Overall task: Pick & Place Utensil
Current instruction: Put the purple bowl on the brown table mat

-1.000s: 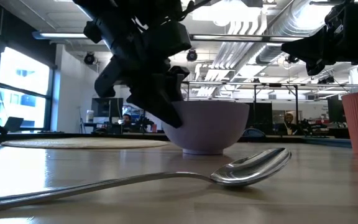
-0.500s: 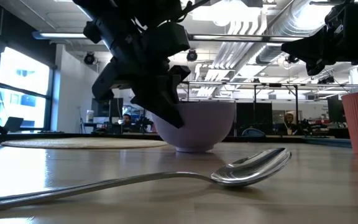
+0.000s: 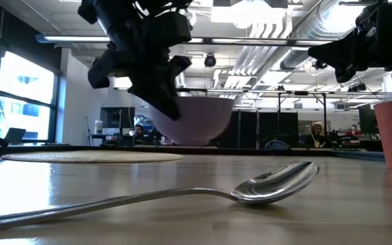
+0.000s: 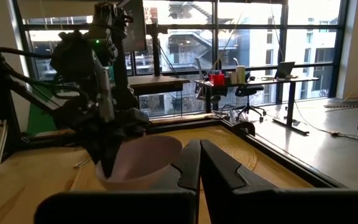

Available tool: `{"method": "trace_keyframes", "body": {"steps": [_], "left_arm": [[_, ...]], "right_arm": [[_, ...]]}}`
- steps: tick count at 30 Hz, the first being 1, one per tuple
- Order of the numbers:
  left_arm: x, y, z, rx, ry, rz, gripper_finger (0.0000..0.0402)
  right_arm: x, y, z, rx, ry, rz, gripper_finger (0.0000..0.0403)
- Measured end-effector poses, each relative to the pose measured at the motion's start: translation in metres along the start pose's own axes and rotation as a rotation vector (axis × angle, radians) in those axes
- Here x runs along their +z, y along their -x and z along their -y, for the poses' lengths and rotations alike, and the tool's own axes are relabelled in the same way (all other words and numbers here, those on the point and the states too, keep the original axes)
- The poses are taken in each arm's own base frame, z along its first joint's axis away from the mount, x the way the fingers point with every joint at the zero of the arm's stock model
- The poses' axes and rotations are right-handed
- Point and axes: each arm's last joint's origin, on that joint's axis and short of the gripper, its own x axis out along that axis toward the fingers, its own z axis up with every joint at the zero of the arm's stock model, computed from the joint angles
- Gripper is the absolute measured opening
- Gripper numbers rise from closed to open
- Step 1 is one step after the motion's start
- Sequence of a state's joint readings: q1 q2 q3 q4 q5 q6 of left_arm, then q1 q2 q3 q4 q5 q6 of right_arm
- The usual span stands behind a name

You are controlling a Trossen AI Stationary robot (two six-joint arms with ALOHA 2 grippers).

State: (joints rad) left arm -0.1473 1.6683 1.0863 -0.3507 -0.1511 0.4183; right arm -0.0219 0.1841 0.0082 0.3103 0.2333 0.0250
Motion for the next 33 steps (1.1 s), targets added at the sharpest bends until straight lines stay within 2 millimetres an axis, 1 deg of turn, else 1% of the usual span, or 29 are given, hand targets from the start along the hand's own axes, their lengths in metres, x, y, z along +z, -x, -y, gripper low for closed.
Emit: {"method": "trace_keyframes", "body": {"steps": [3,6,12,15,21,23,27,33], "left_arm": [[-0.006,0.012,-0.008,0.018,0.046,-0.034,0.0007],[-0.014,0.023,-0.022,0.036,0.103,-0.057,0.0007],[-0.037,0.039,-0.051,0.111,0.254,-0.152,0.0007],[-0.052,0.045,-0.059,0.14,0.328,-0.178,0.0007],[-0.098,0.066,-0.061,0.202,0.513,-0.195,0.0007],[-0.108,0.074,-0.061,0.22,0.568,-0.187,0.0007],[-0.125,0.088,-0.059,0.231,0.659,-0.195,0.0007],[-0.137,0.097,-0.059,0.238,0.691,-0.234,0.0007]], "right_arm": [[0.0,0.0,0.0,0.0,0.0,0.0,0.0001],[0.0,0.0,0.0,0.0,-0.001,0.001,0.0003],[0.0,0.0,0.0,0.0,0.0,0.0,0.0003],[0.0,0.0,0.0,0.0,0.0,0.001,0.0001],[0.0,0.0,0.0,0.0,0.0,0.0,0.0004],[0.0,0.0,0.0,0.001,0.0,0.0,0.0005],[0.0,0.0,0.0,0.0,0.0,0.0,0.0002],[0.0,0.0,0.0,0.0,0.0,0.0,0.0003]]}}
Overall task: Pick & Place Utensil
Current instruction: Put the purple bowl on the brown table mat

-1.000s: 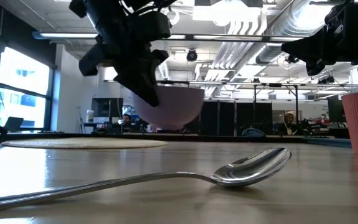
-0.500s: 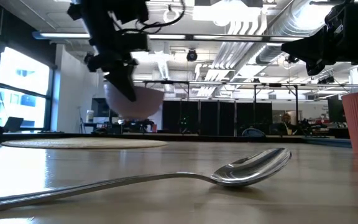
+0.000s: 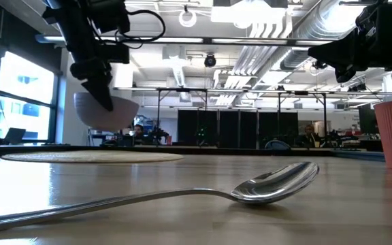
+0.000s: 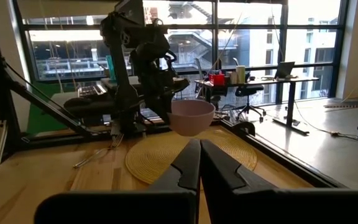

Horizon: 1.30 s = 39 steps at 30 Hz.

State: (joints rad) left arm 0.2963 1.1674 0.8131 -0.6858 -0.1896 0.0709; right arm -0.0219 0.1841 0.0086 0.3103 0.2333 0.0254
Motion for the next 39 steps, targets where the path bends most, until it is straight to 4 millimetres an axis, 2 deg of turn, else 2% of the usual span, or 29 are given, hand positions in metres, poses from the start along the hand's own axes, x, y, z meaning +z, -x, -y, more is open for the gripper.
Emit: {"method": "trace_keyframes", "body": {"steps": [5,13,17,26,32,39], "left_arm": [[0.001,-0.005,-0.002,0.01,0.026,0.061,0.0007],[-0.011,-0.025,0.002,0.011,0.033,0.118,0.0007],[-0.016,-0.034,-0.005,0.022,0.08,0.153,0.0007],[-0.023,-0.048,-0.026,-0.014,0.137,0.141,0.0007],[-0.024,-0.057,-0.025,-0.019,0.105,0.107,0.0007],[-0.025,-0.058,-0.025,-0.035,0.109,0.102,0.0007]], "right_arm": [[0.0,0.0,0.0,0.0,0.0,0.0,0.0004],[0.0,0.0,0.0,0.001,0.0,0.0,0.0003],[0.0,0.0,0.0,0.0,0.0,0.0,0.0005],[0.0,0.0,0.0,0.0,0.0,0.0,0.0002],[0.0,0.0,0.0,0.0,0.0,0.0,0.0004],[0.0,0.0,0.0,0.0,0.0,0.0,0.0002]]}}
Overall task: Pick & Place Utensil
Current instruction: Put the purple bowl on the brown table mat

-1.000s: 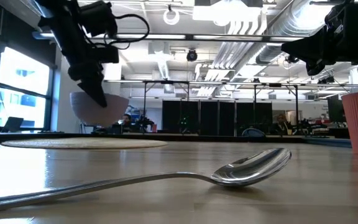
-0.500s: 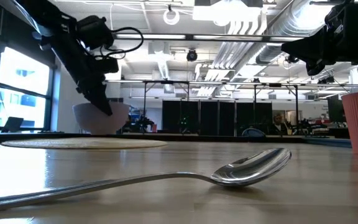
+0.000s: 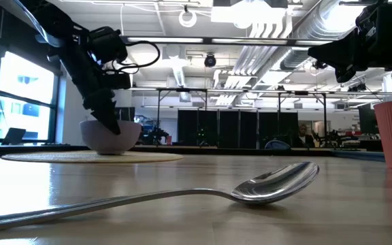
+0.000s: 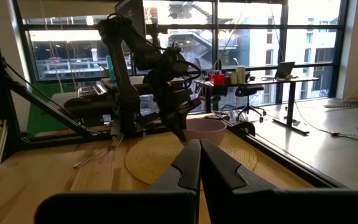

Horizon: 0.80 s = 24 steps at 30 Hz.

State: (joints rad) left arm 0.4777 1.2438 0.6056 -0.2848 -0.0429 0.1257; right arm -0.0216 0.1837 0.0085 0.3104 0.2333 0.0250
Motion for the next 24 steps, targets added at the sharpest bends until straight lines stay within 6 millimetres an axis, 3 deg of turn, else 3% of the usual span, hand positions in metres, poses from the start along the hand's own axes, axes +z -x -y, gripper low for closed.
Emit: {"method": "trace_keyframes", "body": {"steps": [12,24], "left_arm": [[0.0,0.001,0.002,0.007,0.025,-0.007,0.0007],[-0.001,0.004,0.035,0.05,-0.088,-0.02,0.0007]], "right_arm": [[0.0,0.0,0.0,0.0,0.0,0.0,0.0001],[0.0,0.0,0.0,0.0,0.0,-0.001,0.0001]]}}
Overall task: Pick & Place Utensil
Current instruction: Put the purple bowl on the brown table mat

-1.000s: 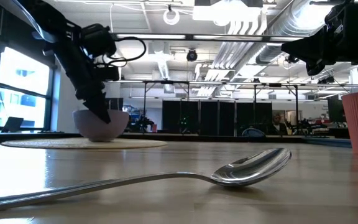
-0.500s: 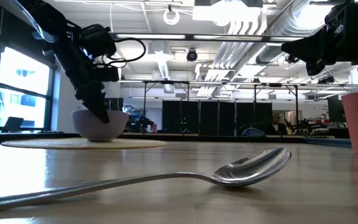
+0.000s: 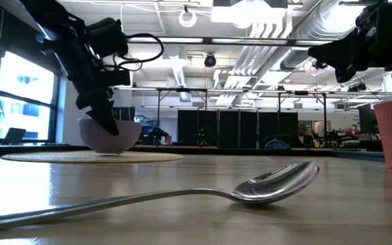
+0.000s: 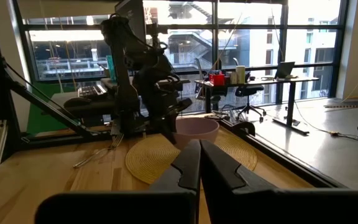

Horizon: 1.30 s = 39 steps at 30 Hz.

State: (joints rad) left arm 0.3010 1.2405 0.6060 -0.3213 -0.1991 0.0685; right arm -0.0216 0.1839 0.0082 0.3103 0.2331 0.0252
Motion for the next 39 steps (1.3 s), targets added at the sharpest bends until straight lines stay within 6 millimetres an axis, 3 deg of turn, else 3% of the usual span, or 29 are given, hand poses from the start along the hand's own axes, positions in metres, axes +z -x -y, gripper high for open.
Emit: {"method": "trace_keyframes", "body": {"steps": [23,33,39], "left_arm": [[-0.003,-0.001,0.002,0.0,0.041,-0.037,0.0011],[-0.002,0.0,0.001,0.03,0.052,-0.038,0.0095],[0.018,0.015,-0.003,0.014,0.051,-0.048,0.0129]], "right_arm": [[0.0,0.0,0.0,0.0,0.0,0.001,0.0003],[0.0,0.0,0.0,0.0,0.0,0.0,0.0005],[0.0,0.0,0.0,0.0,0.0,0.0,0.0001]]}}
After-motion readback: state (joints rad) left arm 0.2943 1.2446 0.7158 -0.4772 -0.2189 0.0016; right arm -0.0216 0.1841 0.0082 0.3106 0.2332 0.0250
